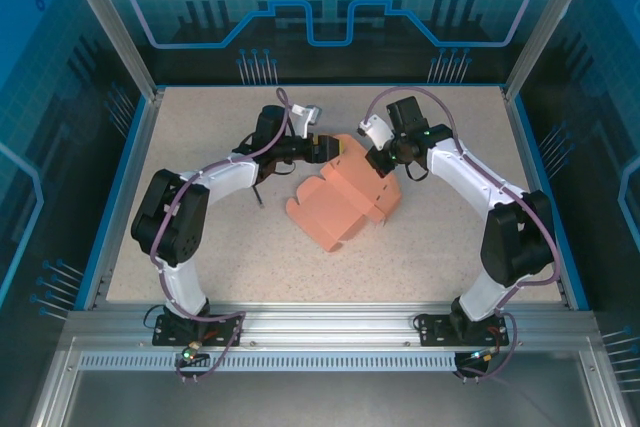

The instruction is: Fold the paper box

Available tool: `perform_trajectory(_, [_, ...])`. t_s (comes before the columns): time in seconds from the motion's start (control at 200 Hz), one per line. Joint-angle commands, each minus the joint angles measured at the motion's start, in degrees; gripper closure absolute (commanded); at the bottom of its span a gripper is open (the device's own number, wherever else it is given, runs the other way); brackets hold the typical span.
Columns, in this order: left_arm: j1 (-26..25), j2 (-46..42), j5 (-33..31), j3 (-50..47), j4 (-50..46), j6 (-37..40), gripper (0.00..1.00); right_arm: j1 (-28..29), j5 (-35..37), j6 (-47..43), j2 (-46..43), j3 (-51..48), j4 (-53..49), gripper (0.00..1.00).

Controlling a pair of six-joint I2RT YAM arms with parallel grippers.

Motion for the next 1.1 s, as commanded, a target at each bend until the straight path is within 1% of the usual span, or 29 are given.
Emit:
perform_trajectory(0.0, [-0.02, 0.77, 3.56, 0.61, 3.93, -1.37, 0.38, 0.14, -2.15, -0.05, -0.65, -0.57, 0.15, 0.99])
perform_trajectory(0.23, [-0.25, 0.51, 4.01, -0.04, 4.31, -0.68, 0.40, 0.15, -1.19, 0.20, -0.63, -0.49, -0.14, 0.99])
perform_trajectory(0.435, [-0.64, 0.76, 5.98, 0.19, 4.24, 0.45, 0.41, 0.22, -2.39, 0.33, -0.45, -0.21, -0.16, 0.99])
perform_trajectory(0.695, [-2.75, 1.99, 8.29, 1.38, 2.56, 2.25, 0.41, 0.41, -2.68, 0.46, -0.28, 0.12, 0.05, 0.99])
perform_trajectory(0.891, [-4.24, 3.00, 8.39, 1.63, 2.95, 1.82, 0.41, 0.50, -4.34, 1.08, -0.19, 0.00, 0.93, 0.99])
perform_trajectory(1.096, [-4.40, 2.23, 7.30, 0.14, 3.57, 1.82, 0.41, 0.41, -3.49, 0.59, 0.01, -0.23, 0.86, 0.99])
